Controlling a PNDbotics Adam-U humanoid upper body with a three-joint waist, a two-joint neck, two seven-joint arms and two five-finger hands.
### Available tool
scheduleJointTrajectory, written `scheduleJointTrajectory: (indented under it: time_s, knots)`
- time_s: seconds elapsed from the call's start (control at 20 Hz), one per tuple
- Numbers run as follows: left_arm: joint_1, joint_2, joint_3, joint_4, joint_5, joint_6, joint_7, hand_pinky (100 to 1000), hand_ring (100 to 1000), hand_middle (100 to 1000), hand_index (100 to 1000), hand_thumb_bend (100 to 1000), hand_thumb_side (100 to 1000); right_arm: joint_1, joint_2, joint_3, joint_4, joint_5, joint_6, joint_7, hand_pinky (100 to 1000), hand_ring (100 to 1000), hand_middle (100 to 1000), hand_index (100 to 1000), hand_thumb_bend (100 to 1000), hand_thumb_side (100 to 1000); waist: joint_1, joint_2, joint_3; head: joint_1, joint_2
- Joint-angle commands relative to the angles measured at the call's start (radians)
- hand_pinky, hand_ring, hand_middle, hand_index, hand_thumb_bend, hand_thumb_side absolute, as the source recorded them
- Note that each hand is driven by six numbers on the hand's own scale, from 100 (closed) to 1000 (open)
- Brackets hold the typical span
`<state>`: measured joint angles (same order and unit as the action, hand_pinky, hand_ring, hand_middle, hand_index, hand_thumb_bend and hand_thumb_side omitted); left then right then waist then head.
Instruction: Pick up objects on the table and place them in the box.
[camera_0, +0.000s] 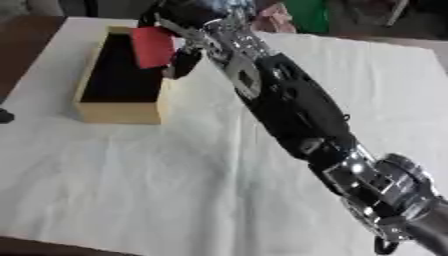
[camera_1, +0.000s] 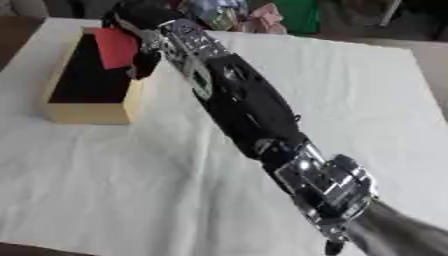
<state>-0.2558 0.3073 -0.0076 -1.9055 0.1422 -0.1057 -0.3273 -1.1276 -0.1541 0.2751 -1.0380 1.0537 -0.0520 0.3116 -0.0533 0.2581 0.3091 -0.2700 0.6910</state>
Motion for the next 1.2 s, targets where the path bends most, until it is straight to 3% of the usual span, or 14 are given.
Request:
scheduleJointTrajectory:
  time_s: [0.05,0.1,0.25,0.4,0.85,1.05,1.2]
  knots:
    - [-0.014,0.009,-0.001,-0.016,0.010,0.000,-0.007,1000,781,684,804,100,143,-0.030,0.013,-0.013,0.012,0.058,0.009,-0.051,798,929,710,863,339,100,0.005,-0.014,0.004,-0.007,-0.015]
    - [-0.014,0.008,-0.002,-0.016,0.010,0.000,-0.008,1000,782,684,804,100,144,-0.030,0.017,-0.012,0.015,0.071,0.009,-0.063,803,919,747,875,388,100,0.004,-0.014,0.005,-0.008,-0.015]
    - [-0.017,0.007,-0.005,-0.015,0.011,0.001,-0.011,1000,783,684,804,100,144,-0.032,0.021,0.005,0.004,0.125,-0.013,-0.081,842,939,867,928,406,100,0.002,-0.014,0.008,-0.008,-0.015]
    - [-0.017,0.008,-0.005,-0.014,0.011,0.002,-0.012,1000,784,684,804,100,145,-0.033,0.021,0.014,-0.010,0.167,-0.047,-0.056,906,971,964,965,447,251,0.001,-0.014,0.009,-0.008,-0.015]
    - [-0.014,0.009,-0.006,-0.013,0.010,0.003,-0.013,1000,787,684,804,100,144,-0.032,0.010,0.008,-0.045,0.204,-0.048,-0.052,900,955,956,966,453,255,-0.001,-0.018,0.007,-0.006,-0.015]
    - [-0.009,0.011,-0.003,-0.011,0.008,0.003,-0.011,1000,789,684,804,100,144,-0.031,-0.011,-0.002,-0.078,0.148,-0.034,-0.087,875,968,916,957,439,194,-0.002,-0.022,-0.001,0.000,-0.012]
    - [-0.004,0.013,0.002,-0.009,0.005,0.002,-0.006,1000,790,684,803,100,143,-0.022,-0.048,-0.012,-0.122,0.050,-0.016,-0.123,858,972,893,950,424,128,-0.002,-0.025,-0.010,0.008,-0.011]
